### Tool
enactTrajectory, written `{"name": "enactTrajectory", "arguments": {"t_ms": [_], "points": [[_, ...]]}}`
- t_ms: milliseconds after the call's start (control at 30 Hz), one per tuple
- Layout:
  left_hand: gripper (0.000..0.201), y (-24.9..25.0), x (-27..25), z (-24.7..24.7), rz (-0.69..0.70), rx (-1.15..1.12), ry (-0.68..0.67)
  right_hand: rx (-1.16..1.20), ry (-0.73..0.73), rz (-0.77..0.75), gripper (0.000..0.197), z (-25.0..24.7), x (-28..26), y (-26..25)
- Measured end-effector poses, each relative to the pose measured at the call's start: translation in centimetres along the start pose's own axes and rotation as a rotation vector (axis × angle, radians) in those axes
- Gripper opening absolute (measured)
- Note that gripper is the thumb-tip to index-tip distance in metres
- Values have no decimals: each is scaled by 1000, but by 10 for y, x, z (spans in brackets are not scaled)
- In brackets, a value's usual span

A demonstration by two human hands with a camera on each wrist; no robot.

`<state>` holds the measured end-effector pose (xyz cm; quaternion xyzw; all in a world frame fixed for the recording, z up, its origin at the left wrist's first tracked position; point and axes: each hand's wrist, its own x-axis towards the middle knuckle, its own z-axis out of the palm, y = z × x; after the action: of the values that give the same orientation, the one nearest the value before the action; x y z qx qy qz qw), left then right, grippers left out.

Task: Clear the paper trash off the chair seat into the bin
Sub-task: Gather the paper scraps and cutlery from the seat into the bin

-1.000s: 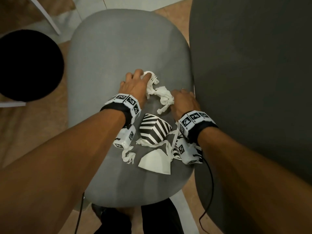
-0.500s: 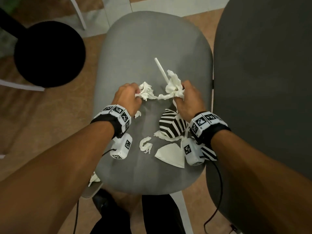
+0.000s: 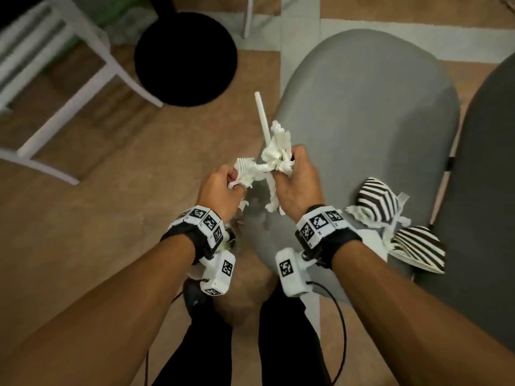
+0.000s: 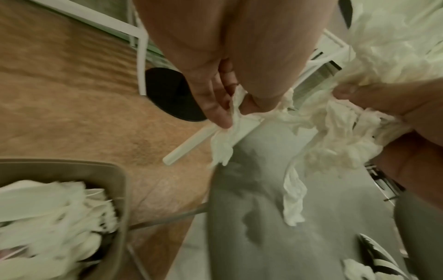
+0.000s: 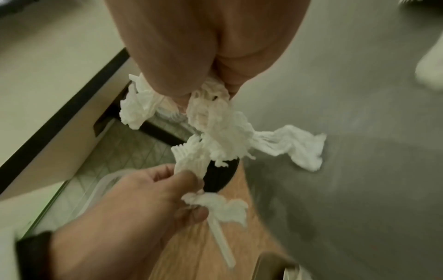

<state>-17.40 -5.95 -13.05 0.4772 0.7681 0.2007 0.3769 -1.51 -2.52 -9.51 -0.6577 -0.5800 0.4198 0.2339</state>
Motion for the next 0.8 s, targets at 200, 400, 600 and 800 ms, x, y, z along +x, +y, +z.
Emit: {"name": "enactTrajectory", "arguments": {"t_ms": [200,400,600,800], "points": [[18,-108,-37,-36,-195,-44,51,24,-230,49,26,130,-58,-12],[8,-208,-51,-26,-346,-62,46,-74,-338,130,38,216,-71,38],[14,-262,-43,-3,-376,-24,-10,-362,-597,310,77,265,-68,107],[37,-269,-35,7,-431,-43,-196,-496,-623,306,59,257,-72,112]]}}
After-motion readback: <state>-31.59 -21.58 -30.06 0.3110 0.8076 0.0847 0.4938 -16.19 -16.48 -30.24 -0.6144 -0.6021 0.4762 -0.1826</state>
